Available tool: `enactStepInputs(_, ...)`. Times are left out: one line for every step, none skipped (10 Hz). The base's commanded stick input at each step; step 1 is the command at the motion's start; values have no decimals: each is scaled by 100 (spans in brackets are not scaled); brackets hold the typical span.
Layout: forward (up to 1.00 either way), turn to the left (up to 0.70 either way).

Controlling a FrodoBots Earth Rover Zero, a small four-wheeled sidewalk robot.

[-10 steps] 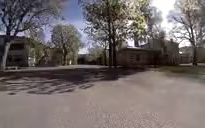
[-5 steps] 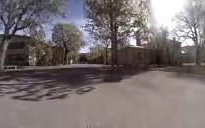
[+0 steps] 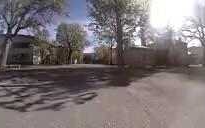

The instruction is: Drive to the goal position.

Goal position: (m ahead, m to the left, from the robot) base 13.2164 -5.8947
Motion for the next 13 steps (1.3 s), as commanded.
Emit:
enactStepInputs(100, 40)
enactStepInputs(100, 0)
enactStepInputs(100, 0)
enactStepInputs(100, 0)
enactStepInputs(100, 0)
enactStepInputs(100, 0)
enactStepInputs(100, 0)
enactStepInputs(100, 0)
enactStepInputs(100, 0)
enactStepInputs(100, 0)
enactStepInputs(100, 0)
enactStepInputs(100, 0)
enactStepInputs(100, 0)
